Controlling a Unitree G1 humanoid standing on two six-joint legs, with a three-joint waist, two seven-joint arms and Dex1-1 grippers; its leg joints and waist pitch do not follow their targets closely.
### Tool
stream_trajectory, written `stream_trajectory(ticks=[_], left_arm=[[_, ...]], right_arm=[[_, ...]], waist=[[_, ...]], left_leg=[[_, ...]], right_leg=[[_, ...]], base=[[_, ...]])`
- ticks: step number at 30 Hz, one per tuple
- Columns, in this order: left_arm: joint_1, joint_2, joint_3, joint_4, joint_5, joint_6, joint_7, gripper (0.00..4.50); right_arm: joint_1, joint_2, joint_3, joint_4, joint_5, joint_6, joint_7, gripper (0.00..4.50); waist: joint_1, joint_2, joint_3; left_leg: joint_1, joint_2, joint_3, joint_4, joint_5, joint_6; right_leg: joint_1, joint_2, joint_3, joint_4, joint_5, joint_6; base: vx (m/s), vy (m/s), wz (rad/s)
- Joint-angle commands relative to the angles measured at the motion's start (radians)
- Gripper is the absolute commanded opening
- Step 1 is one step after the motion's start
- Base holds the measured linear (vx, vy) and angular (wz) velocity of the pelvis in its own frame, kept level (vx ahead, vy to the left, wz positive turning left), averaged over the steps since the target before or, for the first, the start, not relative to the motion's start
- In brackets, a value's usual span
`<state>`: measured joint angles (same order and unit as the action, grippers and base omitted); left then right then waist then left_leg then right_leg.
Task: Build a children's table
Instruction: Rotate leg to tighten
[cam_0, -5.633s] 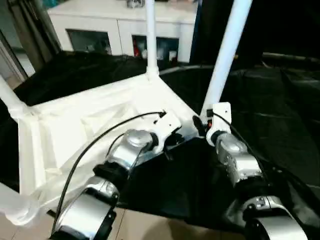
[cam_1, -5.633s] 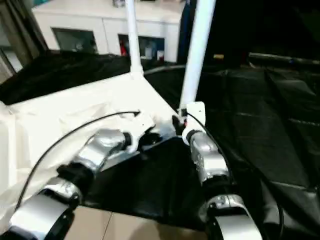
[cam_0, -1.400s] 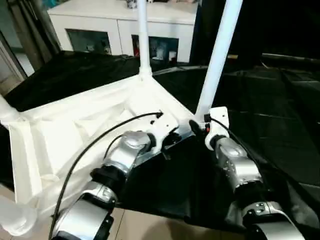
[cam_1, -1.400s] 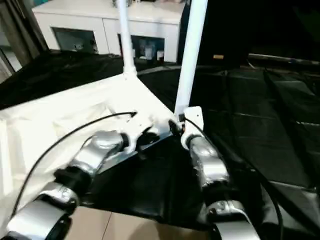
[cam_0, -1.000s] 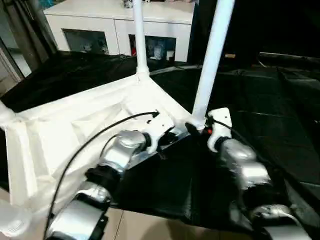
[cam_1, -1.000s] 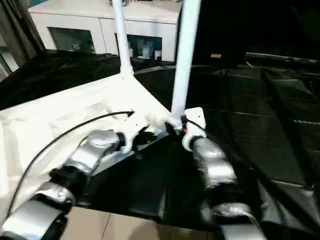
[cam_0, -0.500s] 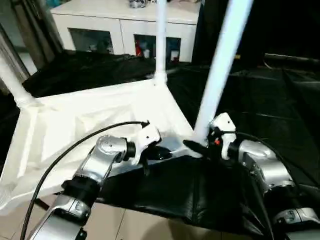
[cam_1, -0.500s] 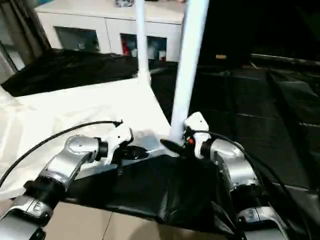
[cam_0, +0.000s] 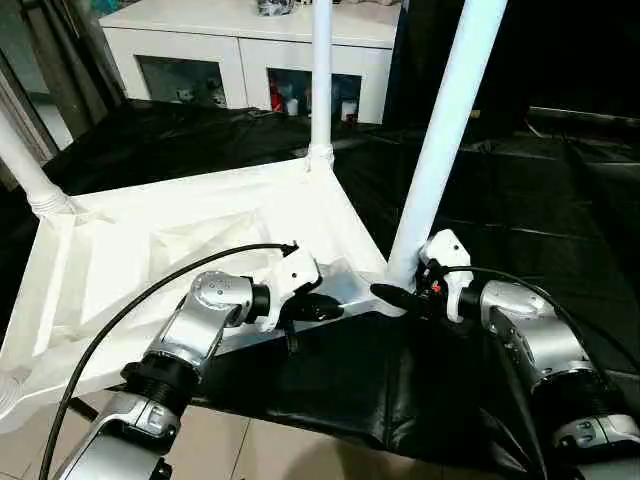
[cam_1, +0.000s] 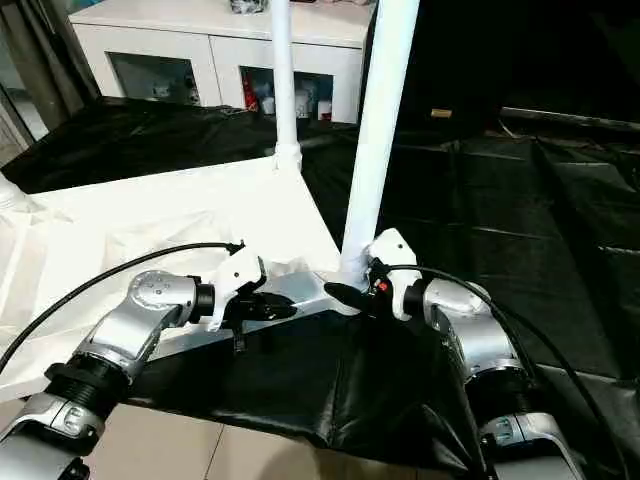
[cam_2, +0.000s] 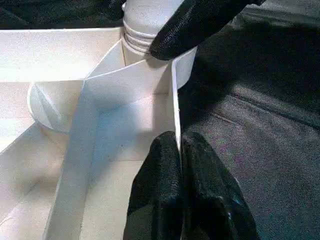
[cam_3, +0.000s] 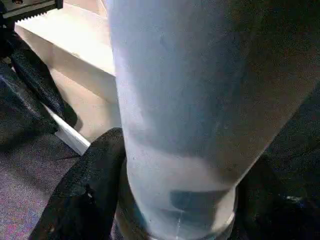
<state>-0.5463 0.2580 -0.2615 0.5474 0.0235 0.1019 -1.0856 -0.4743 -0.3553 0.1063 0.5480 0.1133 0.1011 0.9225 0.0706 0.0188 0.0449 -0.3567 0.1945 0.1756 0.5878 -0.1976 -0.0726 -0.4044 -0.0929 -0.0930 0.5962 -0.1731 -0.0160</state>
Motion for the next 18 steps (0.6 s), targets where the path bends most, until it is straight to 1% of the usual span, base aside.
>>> stream_trajectory(ticks=[1, 4, 6, 7, 8, 9, 10, 11, 12, 13, 14, 15, 16, 17, 18], left_arm=[[0.009, -0.006, 0.012, -0.024, -0.041, -0.011, -0.007, 0.0], [-0.003, -0.022, 0.025, -0.003, -0.032, 0.0, 0.043, 0.0], [-0.015, -0.034, 0.031, 0.017, -0.024, 0.001, 0.077, 0.0], [-0.047, -0.061, 0.044, 0.065, -0.004, 0.006, 0.16, 0.0], [-0.055, -0.066, 0.047, 0.076, 0.001, 0.007, 0.181, 0.0], [-0.084, -0.09, 0.056, 0.118, 0.021, 0.014, 0.259, 0.0], [-0.089, -0.094, 0.057, 0.125, 0.023, 0.016, 0.271, 0.0], [-0.104, -0.108, 0.061, 0.145, 0.032, 0.028, 0.311, 0.0], [-0.136, -0.141, 0.07, 0.186, 0.043, 0.041, 0.393, 0.0], [-0.138, -0.143, 0.07, 0.188, 0.043, 0.042, 0.397, 0.0], [-0.152, -0.16, 0.072, 0.204, 0.046, 0.05, 0.426, 0.0], [-0.152, -0.16, 0.072, 0.204, 0.046, 0.05, 0.426, 0.0], [-0.178, -0.195, 0.06, 0.232, 0.055, 0.039, 0.458, 0.0], [-0.18, -0.197, 0.059, 0.234, 0.056, 0.038, 0.46, 0.0], [-0.185, -0.204, 0.053, 0.238, 0.059, 0.031, 0.459, 0.0]], right_arm=[[0.012, -0.005, 0.016, 0.003, -0.016, -0.002, 0.011, 2.7], [0.017, 0.016, -0.003, 0.029, -0.013, 0.01, -0.043, 2.67], [0.013, 0.035, -0.022, 0.051, -0.008, 0.014, -0.091, 2.67], [-0.001, 0.082, -0.064, 0.098, -0.007, 0.026, -0.229, 2.67], [-0.004, 0.092, -0.073, 0.107, -0.007, 0.029, -0.259, 2.66], [-0.017, 0.134, -0.107, 0.136, -0.008, 0.043, -0.381, 2.66], [-0.019, 0.141, -0.112, 0.14, -0.008, 0.045, -0.402, 2.66], [-0.026, 0.166, -0.129, 0.149, -0.008, 0.056, -0.468, 2.66], [-0.042, 0.226, -0.156, 0.163, -0.012, 0.084, -0.613, 2.66], [-0.043, 0.228, -0.157, 0.163, -0.013, 0.085, -0.618, 2.66], [-0.05, 0.252, -0.164, 0.168, -0.014, 0.092, -0.668, 2.66], [-0.05, 0.252, -0.164, 0.168, -0.014, 0.092, -0.668, 2.66], [-0.064, 0.307, -0.139, 0.168, -0.036, 0.058, -0.695, 2.66], [-0.065, 0.311, -0.136, 0.167, -0.038, 0.055, -0.696, 2.66], [-0.068, 0.323, -0.119, 0.164, -0.05, 0.039, -0.688, 2.66]], waist=[[0.001, -0.021, -0.061], [0.001, -0.021, -0.061], [-0.002, -0.02, -0.059], [-0.003, -0.024, -0.059], [-0.006, -0.021, -0.057], [-0.009, -0.021, -0.057], [-0.01, -0.02, -0.057], [-0.011, -0.021, -0.057], [-0.014, -0.018, -0.056], [-0.012, -0.02, -0.057], [-0.013, -0.019, -0.059], [-0.01, -0.019, -0.059], [-0.008, -0.017, -0.061], [-0.008, -0.018, -0.06], [-0.007, -0.015, -0.061]], left_leg=[[-0.003, 0.033, -0.003, -0.063, -0.13, 0.093], [-0.002, 0.033, -0.003, -0.063, -0.133, 0.089], [-0.001, 0.032, -0.002, -0.064, -0.146, 0.083], [-0.002, 0.031, -0.004, -0.065, -0.156, 0.076], [0.0, 0.031, -0.002, -0.066, -0.155, 0.071], [0.003, 0.029, -0.005, -0.067, -0.166, 0.05], [0.006, 0.029, -0.006, -0.07, -0.175, 0.041], [0.007, 0.03, -0.005, -0.07, -0.177, 0.038], [0.008, 0.028, -0.005, -0.071, -0.184, 0.031], [0.008, 0.027, -0.006, -0.071, -0.185, 0.026], [0.006, 0.026, -0.007, -0.071, -0.183, 0.026], [0.007, 0.027, -0.004, -0.069, -0.177, 0.035], [0.005, 0.026, -0.005, -0.068, -0.171, 0.043], [0.005, 0.026, -0.003, -0.068, -0.166, 0.045], [0.006, 0.025, -0.004, -0.067, -0.161, 0.044]], right_leg=[[0.058, -0.058, 0.05, -0.067, -0.23, -0.211], [0.057, -0.058, 0.05, -0.069, -0.241, -0.208], [0.055, -0.058, 0.05, -0.073, -0.27, -0.2], [0.057, -0.058, 0.048, -0.076, -0.295, -0.192], [0.051, -0.058, 0.051, -0.077, -0.305, -0.187], [0.053, -0.058, 0.049, -0.08, -0.337, -0.178], [0.051, -0.057, 0.049, -0.082, -0.34, -0.173], [0.05, -0.057, 0.049, -0.083, -0.339, -0.172], [0.047, -0.056, 0.051, -0.083, -0.34, -0.172], [0.05, -0.056, 0.05, -0.083, -0.344, -0.168], [0.052, -0.057, 0.049, -0.082, -0.34, -0.168], [0.05, -0.057, 0.051, -0.083, -0.312, -0.171], [0.052, -0.059, 0.051, -0.081, -0.296, -0.174], [0.05, -0.058, 0.052, -0.082, -0.288, -0.174], [0.051, -0.058, 0.052, -0.079, -0.278, -0.177]], base=[[0.0, 0.0, 0.0], [0.0, 0.0, 0.0], [0.0, 0.0, 0.0], [0.0, 0.0, 0.0], [0.0, 0.0, 0.0], [0.0, 0.0, 0.0], [0.0, 0.0, 0.0], [0.0, 0.0, 0.0], [0.0, 0.0, 0.0], [0.0, 0.0, 0.0], [0.0, 0.0, 0.0], [0.0, 0.0, 0.0], [0.0, 0.0, 0.0], [0.0, 0.0, 0.0], [0.0, 0.0, 0.0]])
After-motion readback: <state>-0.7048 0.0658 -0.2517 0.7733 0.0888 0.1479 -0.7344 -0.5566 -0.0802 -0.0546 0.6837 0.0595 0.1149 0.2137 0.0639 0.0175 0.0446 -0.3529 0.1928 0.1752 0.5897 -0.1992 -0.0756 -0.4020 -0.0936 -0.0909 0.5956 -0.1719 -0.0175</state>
